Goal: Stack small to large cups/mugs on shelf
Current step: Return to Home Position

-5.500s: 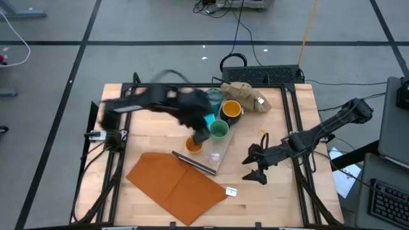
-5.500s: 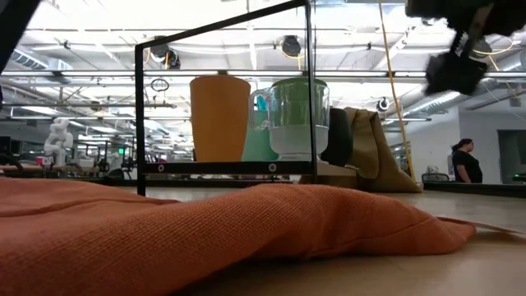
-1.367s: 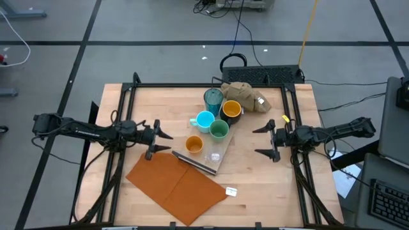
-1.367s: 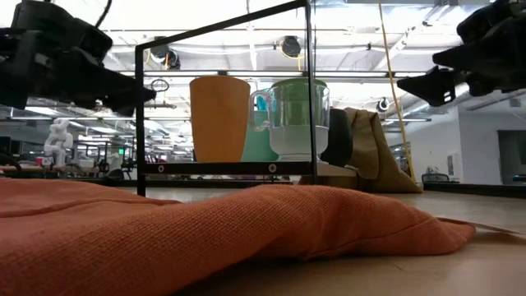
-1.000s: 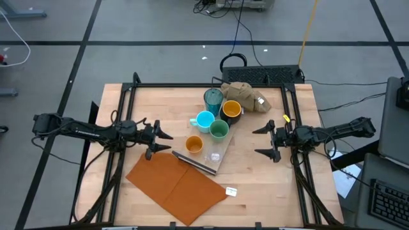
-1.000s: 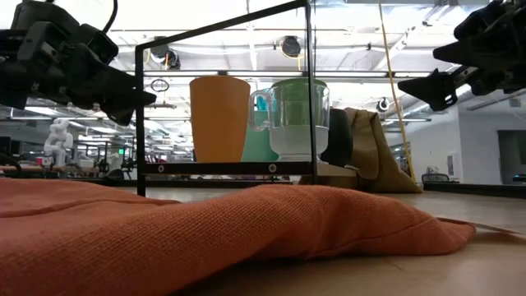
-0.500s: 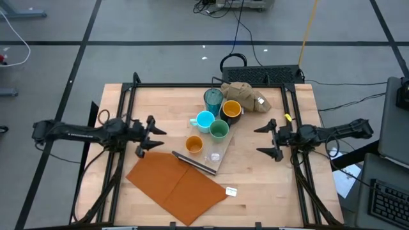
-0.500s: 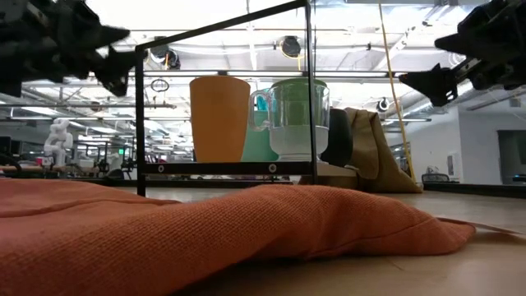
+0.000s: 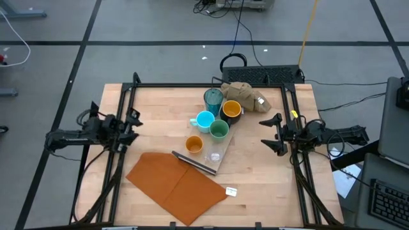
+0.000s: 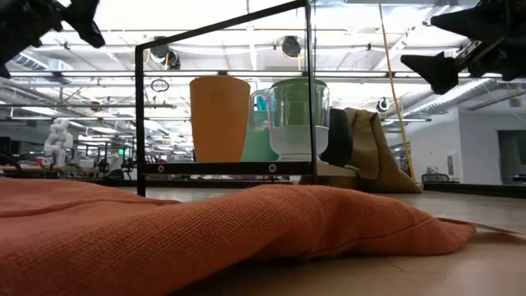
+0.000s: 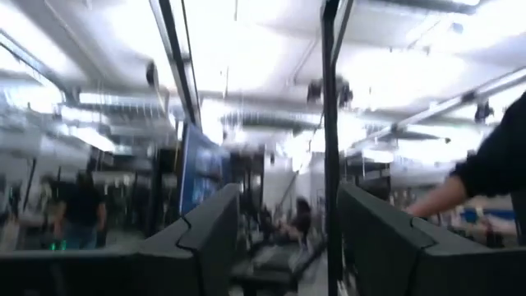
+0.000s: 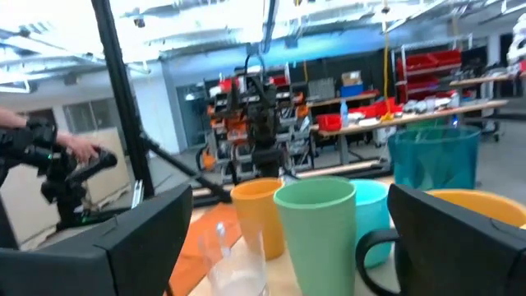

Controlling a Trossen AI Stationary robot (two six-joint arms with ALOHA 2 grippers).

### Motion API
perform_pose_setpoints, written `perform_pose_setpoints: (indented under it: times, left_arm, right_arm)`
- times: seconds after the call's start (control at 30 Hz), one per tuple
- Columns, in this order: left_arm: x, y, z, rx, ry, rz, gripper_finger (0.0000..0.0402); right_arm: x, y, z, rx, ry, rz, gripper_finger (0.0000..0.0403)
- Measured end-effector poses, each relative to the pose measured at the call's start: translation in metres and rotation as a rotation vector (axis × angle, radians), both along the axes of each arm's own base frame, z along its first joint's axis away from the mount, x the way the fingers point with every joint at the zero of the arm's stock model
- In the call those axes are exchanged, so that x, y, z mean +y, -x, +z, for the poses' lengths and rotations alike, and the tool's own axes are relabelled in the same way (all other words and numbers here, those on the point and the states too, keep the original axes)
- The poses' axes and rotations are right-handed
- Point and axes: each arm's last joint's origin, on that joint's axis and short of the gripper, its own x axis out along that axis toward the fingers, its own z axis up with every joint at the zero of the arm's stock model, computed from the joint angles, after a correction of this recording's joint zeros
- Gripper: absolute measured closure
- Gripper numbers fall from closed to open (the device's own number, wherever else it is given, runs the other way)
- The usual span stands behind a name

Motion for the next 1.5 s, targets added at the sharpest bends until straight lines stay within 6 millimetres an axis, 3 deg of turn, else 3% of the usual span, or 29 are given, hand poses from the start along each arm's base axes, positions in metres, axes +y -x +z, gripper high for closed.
perform_pose_setpoints:
  times: [0.3,0.47,0.7,0.97,1.5]
  left_arm:
    - [-0.002,0.015,0.01,-0.15,-0.005,-0.017,0.0194]
    - [-0.001,0.014,0.009,-0.14,0.0,-0.008,0.0195]
    - [-0.001,0.0,-0.011,0.117,0.009,-0.006,0.0194]
    - [-0.001,-0.009,-0.042,0.449,0.021,-0.006,0.0194]
    - [0.0,-0.01,-0.05,0.538,0.026,0.003,0.0194]
  right_arm:
    - [-0.001,0.0,0.001,-0.007,-0.001,-0.009,0.0003]
    - [-0.001,0.0,0.0,0.002,0.0,-0.009,0.0003]
    - [-0.001,-0.001,-0.013,0.135,0.016,-0.007,0.0003]
    - [0.0,-0.001,-0.015,0.15,0.018,-0.004,0.0003]
    - [0.0,-0.001,-0.015,0.157,0.019,-0.002,0.0003]
